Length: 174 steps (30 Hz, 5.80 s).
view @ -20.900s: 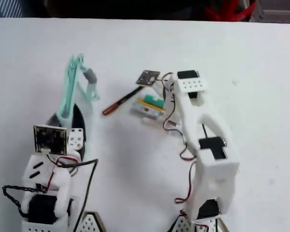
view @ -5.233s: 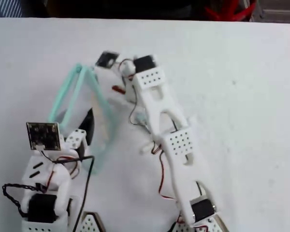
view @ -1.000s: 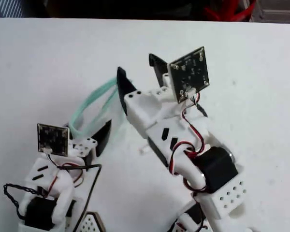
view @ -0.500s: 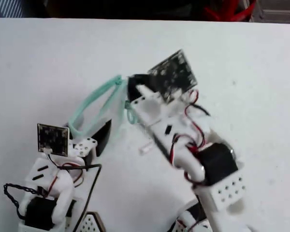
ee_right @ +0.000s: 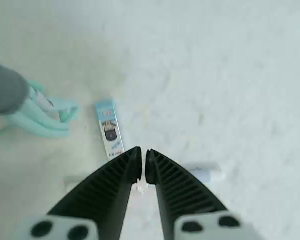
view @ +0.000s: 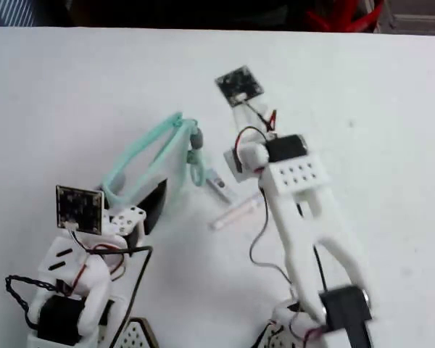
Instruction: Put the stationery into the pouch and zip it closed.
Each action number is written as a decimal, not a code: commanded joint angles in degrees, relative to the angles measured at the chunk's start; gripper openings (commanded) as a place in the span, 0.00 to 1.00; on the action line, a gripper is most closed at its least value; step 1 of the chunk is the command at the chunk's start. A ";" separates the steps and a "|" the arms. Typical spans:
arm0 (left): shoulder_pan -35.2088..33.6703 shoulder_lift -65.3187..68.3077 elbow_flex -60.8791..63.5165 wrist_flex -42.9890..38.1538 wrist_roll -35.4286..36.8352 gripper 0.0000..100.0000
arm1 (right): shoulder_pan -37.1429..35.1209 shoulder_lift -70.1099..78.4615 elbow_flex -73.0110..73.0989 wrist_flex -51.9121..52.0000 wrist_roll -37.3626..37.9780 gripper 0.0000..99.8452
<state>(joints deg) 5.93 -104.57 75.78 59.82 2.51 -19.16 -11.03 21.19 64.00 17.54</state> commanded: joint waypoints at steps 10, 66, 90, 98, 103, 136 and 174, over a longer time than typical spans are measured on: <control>-3.65 0.04 -0.26 -2.55 0.53 0.25 | -7.52 2.59 4.48 -4.79 7.91 0.16; 1.54 0.04 0.35 -1.67 -1.76 0.26 | -28.44 -37.58 6.86 -29.85 -12.92 0.02; 1.19 0.04 0.53 -1.67 -1.76 0.29 | -31.43 -26.59 -2.37 -7.25 -5.63 0.02; 1.45 0.04 0.53 -1.67 -2.02 0.29 | -31.43 -1.98 -26.20 11.65 -4.13 0.02; 1.19 0.04 0.53 -1.67 -1.93 0.29 | -31.43 9.10 -42.11 22.90 -4.13 0.02; -0.22 0.04 0.44 -2.64 -2.20 0.20 | -8.04 -14.90 -47.47 24.48 -12.57 0.24; 0.84 0.04 1.85 -3.43 -2.20 0.22 | 14.64 29.76 -9.32 -3.12 -41.14 0.15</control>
<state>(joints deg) 5.93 -104.75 77.63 57.36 0.92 -4.31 18.24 12.66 61.63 -23.08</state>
